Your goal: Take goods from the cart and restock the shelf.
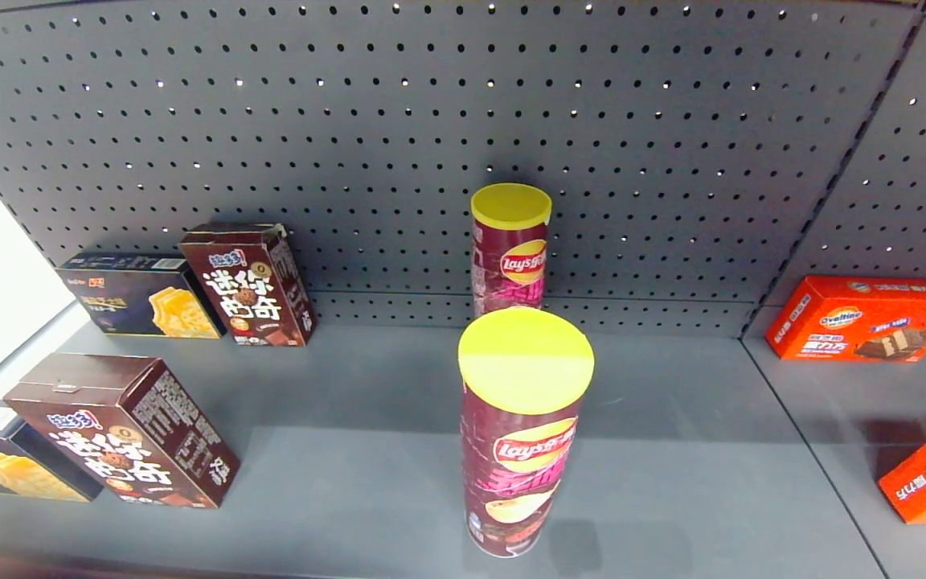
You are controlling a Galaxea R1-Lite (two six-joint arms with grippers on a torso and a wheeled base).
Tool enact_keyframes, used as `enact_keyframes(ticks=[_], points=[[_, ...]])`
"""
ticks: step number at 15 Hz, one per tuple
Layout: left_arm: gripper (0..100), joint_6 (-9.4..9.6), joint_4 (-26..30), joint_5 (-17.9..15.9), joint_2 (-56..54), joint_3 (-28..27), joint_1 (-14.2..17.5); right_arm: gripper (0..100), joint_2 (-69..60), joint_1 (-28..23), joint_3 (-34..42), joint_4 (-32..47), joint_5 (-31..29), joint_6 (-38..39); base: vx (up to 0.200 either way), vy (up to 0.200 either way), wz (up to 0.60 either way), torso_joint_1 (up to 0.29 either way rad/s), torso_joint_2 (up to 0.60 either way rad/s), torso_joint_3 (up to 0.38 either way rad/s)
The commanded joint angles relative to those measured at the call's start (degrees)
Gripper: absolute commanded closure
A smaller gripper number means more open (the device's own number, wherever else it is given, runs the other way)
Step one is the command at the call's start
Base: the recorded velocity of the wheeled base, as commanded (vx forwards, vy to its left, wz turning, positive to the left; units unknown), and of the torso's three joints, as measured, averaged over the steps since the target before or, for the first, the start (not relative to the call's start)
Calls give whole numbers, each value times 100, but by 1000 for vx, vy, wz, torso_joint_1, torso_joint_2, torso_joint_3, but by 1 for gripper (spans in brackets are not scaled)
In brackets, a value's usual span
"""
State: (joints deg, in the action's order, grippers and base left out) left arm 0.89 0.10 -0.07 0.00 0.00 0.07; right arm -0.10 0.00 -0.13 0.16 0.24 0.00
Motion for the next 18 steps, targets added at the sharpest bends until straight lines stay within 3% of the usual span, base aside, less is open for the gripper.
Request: enact_keyframes(ticks=[1,15,18], points=[[0,-1,-1,-1,0,0,1,0,10,0,5,2,2,0,0,0,0,0,0,0],[0,-19,-1,-1,9,0,1,0,10,0,5,2,2,0,0,14,0,0,1,0],[0,-19,-1,-1,0,0,1,0,10,0,5,2,2,0,0,0,-400,3,2,2]])
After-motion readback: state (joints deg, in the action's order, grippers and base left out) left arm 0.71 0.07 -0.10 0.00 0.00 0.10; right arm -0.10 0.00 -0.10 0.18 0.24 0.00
